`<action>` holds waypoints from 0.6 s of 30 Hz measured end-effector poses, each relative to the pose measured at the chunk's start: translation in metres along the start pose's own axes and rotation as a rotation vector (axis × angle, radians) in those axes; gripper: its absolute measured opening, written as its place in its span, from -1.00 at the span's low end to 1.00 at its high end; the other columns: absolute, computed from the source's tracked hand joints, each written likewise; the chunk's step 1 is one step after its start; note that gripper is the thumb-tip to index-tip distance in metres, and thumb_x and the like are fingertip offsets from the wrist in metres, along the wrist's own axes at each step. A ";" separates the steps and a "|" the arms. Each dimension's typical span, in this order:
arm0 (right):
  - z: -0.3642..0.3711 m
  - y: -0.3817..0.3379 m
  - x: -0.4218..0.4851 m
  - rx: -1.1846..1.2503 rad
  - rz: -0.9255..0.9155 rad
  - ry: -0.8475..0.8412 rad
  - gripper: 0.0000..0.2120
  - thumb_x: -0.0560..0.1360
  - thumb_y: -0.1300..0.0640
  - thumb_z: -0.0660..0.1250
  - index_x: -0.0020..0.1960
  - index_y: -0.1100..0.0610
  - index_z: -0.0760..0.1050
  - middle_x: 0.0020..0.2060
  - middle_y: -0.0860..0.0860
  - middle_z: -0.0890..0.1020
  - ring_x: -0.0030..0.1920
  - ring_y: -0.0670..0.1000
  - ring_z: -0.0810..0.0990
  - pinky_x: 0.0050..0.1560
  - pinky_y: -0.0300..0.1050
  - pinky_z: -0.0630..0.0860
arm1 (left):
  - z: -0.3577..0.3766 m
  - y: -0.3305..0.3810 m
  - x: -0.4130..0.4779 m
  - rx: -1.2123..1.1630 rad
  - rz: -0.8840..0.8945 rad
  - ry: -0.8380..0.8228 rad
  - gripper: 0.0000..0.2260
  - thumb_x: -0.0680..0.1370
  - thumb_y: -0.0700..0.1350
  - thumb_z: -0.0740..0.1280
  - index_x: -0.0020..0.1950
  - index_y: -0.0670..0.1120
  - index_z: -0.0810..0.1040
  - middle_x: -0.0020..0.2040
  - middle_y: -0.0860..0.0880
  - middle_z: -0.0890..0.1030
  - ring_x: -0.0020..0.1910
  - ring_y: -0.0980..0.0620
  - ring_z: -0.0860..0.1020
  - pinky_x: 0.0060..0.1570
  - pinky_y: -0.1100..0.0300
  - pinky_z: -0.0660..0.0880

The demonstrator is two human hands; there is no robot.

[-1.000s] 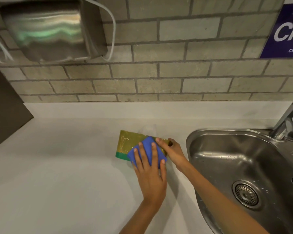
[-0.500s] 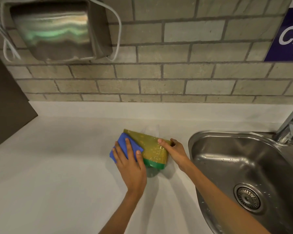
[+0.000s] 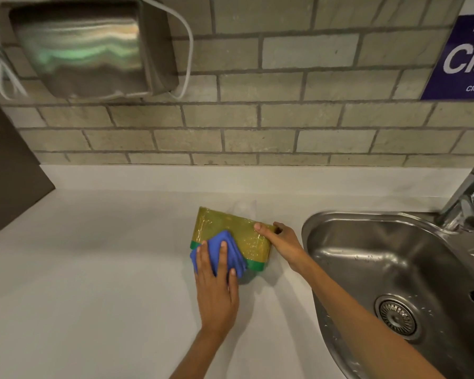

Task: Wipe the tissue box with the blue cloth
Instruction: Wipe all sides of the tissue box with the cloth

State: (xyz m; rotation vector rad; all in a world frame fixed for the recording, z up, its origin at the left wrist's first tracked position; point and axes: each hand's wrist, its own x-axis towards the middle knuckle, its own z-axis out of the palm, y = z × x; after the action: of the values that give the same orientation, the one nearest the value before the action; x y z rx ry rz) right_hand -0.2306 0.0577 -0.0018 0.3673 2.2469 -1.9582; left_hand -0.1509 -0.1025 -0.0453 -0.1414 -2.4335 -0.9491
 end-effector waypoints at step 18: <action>0.013 0.005 -0.013 0.047 -0.077 0.078 -0.30 0.28 -0.05 0.51 0.27 0.26 0.34 -0.24 -0.14 0.55 -0.21 -0.20 0.55 -0.35 -0.46 0.46 | 0.019 0.063 0.002 0.054 -0.118 -0.029 -0.49 0.57 0.02 0.10 0.49 -0.14 0.21 0.49 -0.28 0.24 0.46 -0.32 0.17 0.36 -0.23 0.23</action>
State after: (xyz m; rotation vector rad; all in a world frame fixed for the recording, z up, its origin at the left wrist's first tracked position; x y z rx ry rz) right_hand -0.2173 0.0442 -0.0050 0.3746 2.2984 -2.0726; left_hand -0.1431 -0.0431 -0.0182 0.0080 -2.5152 -0.9372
